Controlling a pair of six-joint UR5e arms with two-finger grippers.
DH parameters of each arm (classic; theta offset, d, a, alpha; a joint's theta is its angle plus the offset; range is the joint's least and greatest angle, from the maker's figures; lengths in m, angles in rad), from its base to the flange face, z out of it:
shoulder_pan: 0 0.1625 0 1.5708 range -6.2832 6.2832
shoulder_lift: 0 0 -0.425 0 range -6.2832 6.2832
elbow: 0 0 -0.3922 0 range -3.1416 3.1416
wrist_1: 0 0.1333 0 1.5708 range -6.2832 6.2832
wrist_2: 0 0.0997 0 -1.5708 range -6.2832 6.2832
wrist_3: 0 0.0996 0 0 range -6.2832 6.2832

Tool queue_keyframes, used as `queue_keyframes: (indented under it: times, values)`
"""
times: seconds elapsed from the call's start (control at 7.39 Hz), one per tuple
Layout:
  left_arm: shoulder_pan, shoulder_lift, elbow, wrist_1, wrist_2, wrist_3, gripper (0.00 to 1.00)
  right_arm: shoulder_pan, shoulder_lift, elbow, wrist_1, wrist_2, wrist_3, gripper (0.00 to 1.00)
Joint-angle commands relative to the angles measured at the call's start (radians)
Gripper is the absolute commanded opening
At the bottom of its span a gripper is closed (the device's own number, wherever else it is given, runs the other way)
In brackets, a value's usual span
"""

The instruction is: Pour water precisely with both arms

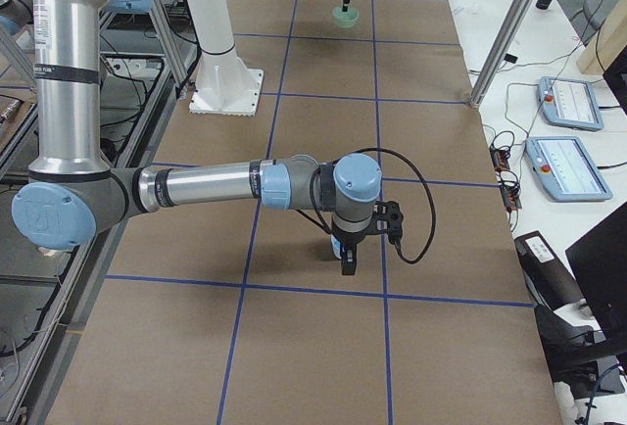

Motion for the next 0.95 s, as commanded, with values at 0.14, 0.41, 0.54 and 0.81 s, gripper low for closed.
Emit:
queue_keyframes:
  times: [0.14,0.41,0.54,0.81]
  values:
    - [0.108,-0.245,0.023,0.03,0.022,-0.375,0.0,0.007,0.002,0.002,-0.001,-0.001,0.0,1.0]
    - [0.231,-0.427,0.12,0.03,0.153,-0.571,0.0,0.007,0.011,0.0,-0.001,-0.009,0.0,1.0]
    - [0.283,-0.522,0.205,0.03,0.222,-0.615,0.0,0.007,0.013,0.0,-0.001,-0.01,0.0,1.0]
    - [0.345,-0.659,0.359,0.032,0.317,-0.646,0.0,0.007,0.011,0.0,-0.001,-0.01,-0.002,1.0]
